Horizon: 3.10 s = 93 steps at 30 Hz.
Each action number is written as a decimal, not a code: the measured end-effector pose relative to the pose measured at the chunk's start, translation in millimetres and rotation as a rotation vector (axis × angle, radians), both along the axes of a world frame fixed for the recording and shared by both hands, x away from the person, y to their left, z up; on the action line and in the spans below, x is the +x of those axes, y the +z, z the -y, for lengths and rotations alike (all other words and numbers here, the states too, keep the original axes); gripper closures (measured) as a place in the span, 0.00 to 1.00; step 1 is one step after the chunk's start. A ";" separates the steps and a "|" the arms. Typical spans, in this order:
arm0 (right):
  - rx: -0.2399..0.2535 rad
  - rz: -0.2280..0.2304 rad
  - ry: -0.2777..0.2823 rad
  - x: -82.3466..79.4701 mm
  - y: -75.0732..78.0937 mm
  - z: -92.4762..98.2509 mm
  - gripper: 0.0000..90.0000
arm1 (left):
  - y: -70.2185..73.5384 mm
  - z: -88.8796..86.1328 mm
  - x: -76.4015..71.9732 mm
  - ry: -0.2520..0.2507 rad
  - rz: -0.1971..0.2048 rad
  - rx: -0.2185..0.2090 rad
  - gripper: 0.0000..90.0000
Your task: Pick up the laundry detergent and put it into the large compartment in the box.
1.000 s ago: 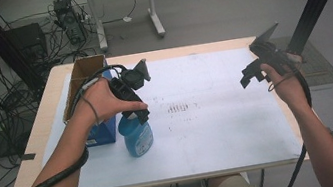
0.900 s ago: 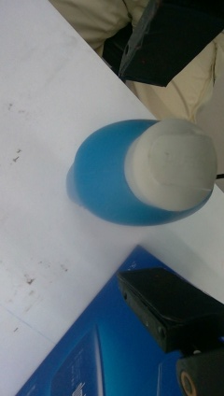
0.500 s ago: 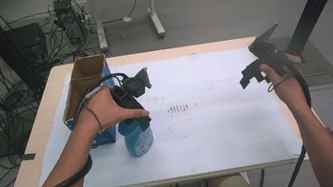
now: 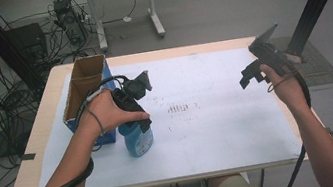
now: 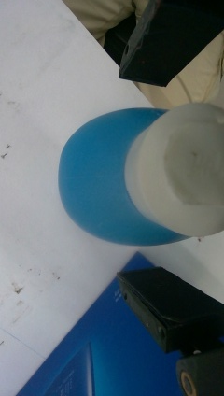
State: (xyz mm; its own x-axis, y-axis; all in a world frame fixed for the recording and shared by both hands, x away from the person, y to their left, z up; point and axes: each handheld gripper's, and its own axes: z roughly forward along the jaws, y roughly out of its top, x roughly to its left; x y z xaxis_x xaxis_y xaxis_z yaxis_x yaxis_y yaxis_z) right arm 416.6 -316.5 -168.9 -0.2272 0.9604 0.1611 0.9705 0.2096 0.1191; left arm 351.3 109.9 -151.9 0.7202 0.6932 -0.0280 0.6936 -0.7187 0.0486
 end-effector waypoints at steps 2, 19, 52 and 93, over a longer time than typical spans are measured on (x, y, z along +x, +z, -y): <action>0.000 0.000 0.000 -0.3 0.2 0.1 0.06 | -0.9 -0.5 -0.7 0.001 0.000 -0.001 0.06; 0.001 0.004 -0.001 -1.7 1.0 0.3 0.06 | -2.5 0.1 -3.0 0.004 0.004 -0.002 0.06; -0.004 0.004 0.001 -1.8 2.0 -1.2 0.06 | -5.8 0.8 -4.5 -0.004 0.021 0.007 0.06; -0.003 0.003 -0.001 -2.8 0.5 0.6 0.06 | -7.6 5.8 -5.2 -0.022 0.030 0.023 0.06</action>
